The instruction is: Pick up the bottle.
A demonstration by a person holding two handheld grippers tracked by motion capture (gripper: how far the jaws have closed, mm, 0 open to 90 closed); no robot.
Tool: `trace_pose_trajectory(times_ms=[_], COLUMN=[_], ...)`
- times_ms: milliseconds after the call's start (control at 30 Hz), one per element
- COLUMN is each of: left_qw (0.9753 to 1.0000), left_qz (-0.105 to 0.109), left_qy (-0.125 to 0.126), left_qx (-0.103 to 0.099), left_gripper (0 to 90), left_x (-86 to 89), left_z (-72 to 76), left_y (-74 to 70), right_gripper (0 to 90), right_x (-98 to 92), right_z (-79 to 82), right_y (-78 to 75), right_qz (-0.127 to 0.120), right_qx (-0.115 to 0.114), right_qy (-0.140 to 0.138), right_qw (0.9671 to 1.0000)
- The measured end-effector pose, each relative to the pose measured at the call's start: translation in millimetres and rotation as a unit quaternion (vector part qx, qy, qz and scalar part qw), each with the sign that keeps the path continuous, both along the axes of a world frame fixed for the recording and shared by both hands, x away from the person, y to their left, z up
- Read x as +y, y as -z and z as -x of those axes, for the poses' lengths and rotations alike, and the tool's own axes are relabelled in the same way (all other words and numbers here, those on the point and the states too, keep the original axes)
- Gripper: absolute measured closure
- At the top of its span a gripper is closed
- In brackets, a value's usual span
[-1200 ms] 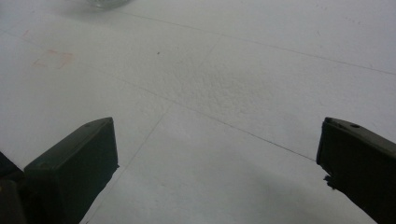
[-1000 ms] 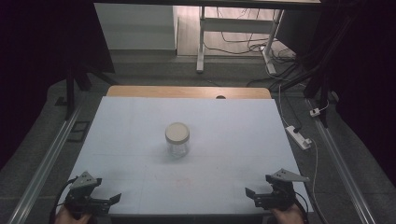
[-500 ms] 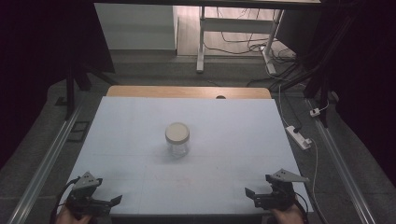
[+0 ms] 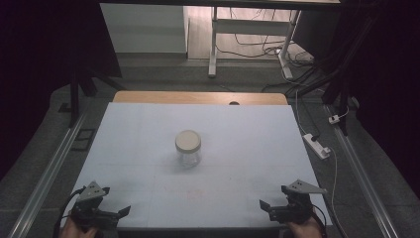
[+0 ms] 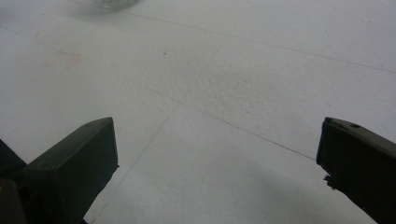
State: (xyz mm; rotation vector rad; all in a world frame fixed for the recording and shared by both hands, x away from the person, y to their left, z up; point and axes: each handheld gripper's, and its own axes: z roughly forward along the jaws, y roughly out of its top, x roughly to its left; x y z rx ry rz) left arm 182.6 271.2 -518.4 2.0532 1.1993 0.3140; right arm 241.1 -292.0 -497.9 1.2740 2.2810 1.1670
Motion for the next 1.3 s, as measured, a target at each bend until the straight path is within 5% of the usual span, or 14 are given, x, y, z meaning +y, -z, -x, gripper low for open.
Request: trace_pose_trajectory(times_ms=[333, 967, 1300], left_qw=[0.9996, 0.9965, 0.9953], left_qz=[0.011, 0.027, 0.041], left_qy=[0.018, 0.067, 0.081], left_qx=[-0.016, -0.041, -0.033], left_gripper=[0.0, 0.0, 0.0], left_x=[-3.3, -27.2, -38.9], left_z=[-7.1, -42.1, -64.0], left_y=[-4.5, -5.1, -4.6], right_gripper=[0.0, 0.0, 0.0], right_x=[0.9, 3.8, 3.0], right_z=[-0.3, -0.5, -0.5], right_y=[0.1, 0.5, 0.5], right_qz=[0.003, 0.015, 0.011], right_qx=[0.001, 0.003, 0.002], right_qy=[-0.004, -0.009, -0.013], right_qw=[1.0, 0.9998, 0.9999])
